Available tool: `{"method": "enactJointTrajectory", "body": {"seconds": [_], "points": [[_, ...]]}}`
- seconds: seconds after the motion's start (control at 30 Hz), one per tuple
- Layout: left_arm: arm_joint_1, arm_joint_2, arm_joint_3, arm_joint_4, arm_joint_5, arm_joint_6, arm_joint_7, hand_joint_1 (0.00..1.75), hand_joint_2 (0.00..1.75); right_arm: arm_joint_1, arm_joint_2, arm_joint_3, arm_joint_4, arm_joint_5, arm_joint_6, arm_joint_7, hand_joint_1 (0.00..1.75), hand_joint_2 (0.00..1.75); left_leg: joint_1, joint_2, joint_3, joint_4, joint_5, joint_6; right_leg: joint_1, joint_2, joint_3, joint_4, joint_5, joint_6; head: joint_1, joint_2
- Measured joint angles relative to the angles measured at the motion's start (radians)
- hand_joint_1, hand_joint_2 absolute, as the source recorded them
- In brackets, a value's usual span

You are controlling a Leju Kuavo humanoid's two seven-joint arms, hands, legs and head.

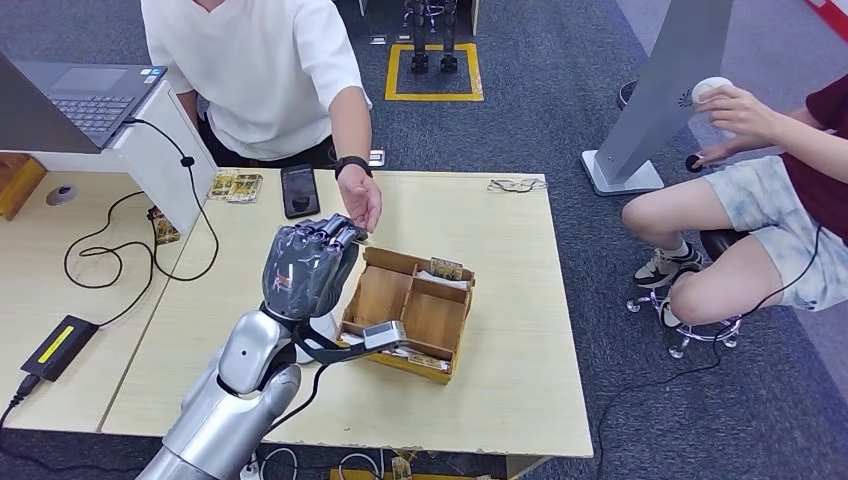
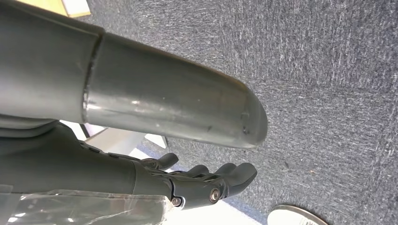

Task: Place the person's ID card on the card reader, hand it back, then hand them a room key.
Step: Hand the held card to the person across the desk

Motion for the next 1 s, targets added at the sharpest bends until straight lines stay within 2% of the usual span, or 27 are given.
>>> {"method": "enactJointTrajectory", "body": {"seconds": [0.13,0.23,0.4,0.57,1.0], "points": [[-0.022,-0.005,0.000,0.002,0.015,-0.019,0.005,1.75,1.75,-0.003,0.000,0.010,0.003,0.000,0.000,0.007,0.00,0.00,0.000,0.000,0.000,0.000,0.000,0.000,0.000,0.000,0.000,0.000,0.000,0.000,0.000,0.000],[-0.068,-0.019,0.001,0.018,0.023,-0.051,0.027,1.75,1.75,-0.010,0.000,0.026,0.008,0.000,0.000,0.019,0.00,0.00,0.000,0.000,0.000,0.000,0.000,0.000,0.000,0.000,0.000,0.000,0.001,0.000,0.000,0.000],[-0.168,-0.049,0.008,0.106,0.010,-0.086,0.082,1.75,1.75,-0.027,0.000,0.053,0.019,0.000,0.002,0.036,0.00,0.00,0.000,0.000,0.000,0.000,0.001,0.000,0.000,0.000,0.000,0.000,0.001,0.000,0.000,0.000],[-0.234,-0.074,0.025,0.209,0.015,-0.083,0.112,1.75,1.75,-0.035,0.000,0.073,0.027,-0.005,0.001,0.048,0.00,0.00,0.000,0.000,-0.001,0.000,0.001,0.000,0.000,0.000,-0.001,0.000,0.001,0.000,0.000,0.000],[-0.251,-0.105,0.054,0.356,0.043,-0.078,0.129,1.75,1.75,-0.034,-0.001,0.090,0.030,-0.018,0.000,0.058,0.00,0.00,0.000,0.000,-0.002,0.000,0.001,0.000,0.000,0.000,-0.002,0.000,0.001,0.000,0.000,0.000]]}}
